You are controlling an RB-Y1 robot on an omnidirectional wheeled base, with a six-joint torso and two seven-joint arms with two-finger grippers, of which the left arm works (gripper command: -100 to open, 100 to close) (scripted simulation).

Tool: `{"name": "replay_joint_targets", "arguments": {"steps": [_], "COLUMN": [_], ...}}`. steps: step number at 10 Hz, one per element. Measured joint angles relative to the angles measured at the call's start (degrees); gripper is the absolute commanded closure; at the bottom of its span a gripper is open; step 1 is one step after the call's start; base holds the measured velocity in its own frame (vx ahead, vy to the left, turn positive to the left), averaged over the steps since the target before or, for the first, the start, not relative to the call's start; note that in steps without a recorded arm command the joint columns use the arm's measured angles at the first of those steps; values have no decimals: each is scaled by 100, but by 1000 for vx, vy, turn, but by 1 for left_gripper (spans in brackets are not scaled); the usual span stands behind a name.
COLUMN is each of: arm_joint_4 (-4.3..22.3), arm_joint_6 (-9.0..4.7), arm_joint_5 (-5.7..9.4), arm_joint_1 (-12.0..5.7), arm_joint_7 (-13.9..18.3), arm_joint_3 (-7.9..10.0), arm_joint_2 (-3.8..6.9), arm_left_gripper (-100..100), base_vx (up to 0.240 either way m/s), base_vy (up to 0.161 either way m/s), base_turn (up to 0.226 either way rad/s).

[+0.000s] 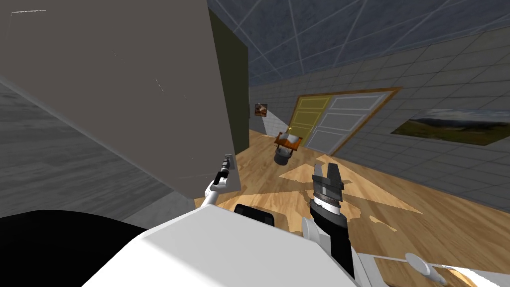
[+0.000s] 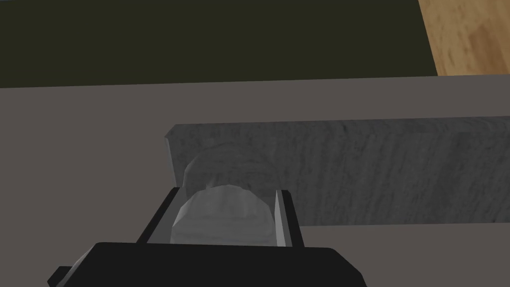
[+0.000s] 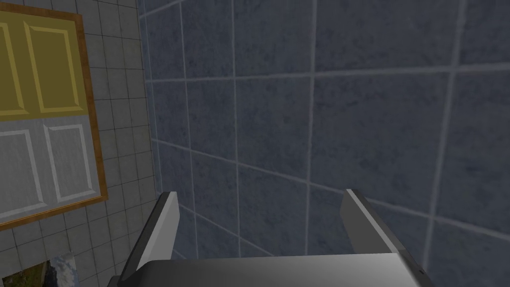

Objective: Push the door open

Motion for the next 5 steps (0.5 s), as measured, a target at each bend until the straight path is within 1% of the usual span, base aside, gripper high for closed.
{"name": "replay_joint_targets", "arguments": {"steps": [1, 3, 4, 5], "arm_joint_4": [-7, -128, -150, -163], "arm_joint_6": [22, 95, 120, 116], "arm_joint_5": [14, 45, 58, 81], "arm_joint_1": [-24, 41, 30, 41], "arm_joint_7": [-30, -57, -79, -86], "arm_joint_3": [84, 208, 290, 369], "arm_joint_2": [-6, -32, -64, -95], "arm_left_gripper": [100, 100, 100, 100], "base_vx": [206, 206, 199, 203], "base_vy": [-39, -49, -60, -52], "base_turn": [58, 71, 74, 84]}}
